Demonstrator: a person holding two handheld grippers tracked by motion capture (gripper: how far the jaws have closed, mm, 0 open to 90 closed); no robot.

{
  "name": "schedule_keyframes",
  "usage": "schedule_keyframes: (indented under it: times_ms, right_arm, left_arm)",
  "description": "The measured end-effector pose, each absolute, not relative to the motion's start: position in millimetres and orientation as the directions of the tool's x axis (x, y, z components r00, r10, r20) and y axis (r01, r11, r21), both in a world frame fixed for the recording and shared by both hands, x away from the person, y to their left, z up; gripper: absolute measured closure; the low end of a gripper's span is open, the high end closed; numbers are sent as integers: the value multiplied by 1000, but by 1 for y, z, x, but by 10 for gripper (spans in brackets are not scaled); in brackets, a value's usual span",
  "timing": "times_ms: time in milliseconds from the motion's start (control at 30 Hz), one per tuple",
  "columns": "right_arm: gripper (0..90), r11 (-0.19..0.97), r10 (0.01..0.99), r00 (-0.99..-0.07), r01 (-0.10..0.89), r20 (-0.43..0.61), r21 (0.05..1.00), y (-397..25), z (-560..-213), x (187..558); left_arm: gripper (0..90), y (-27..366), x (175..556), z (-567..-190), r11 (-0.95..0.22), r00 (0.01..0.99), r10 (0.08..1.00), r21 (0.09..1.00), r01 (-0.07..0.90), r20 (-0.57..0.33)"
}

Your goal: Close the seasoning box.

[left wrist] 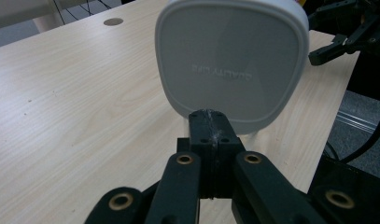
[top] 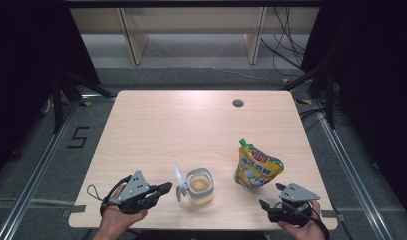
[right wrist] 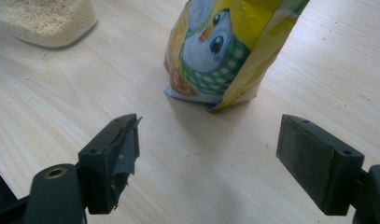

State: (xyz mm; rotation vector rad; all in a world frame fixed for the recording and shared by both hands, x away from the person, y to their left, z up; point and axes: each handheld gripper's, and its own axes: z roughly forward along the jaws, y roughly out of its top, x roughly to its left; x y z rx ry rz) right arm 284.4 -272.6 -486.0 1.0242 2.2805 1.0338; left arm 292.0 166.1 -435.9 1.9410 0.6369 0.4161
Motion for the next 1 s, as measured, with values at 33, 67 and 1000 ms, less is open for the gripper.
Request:
schedule_keyframes:
  times_ms: [33, 67, 1000]
  right_arm:
    - [221, 449, 771, -632, 447, -82, 774, -273, -486, 284]
    - [221, 451, 771, -631, 445, -86, 773, -273, -486, 284]
    - [231, 482, 763, -633, 426, -128, 766, -272, -487, 285]
  left_arm:
    - [891, 165, 292, -435, -344, 797, 604, 903, 257, 2]
    - [891, 163, 292, -433, -341, 793, 609, 903, 260, 1]
    - [883, 134, 302, -429, -366, 827, 561, 901, 235, 12]
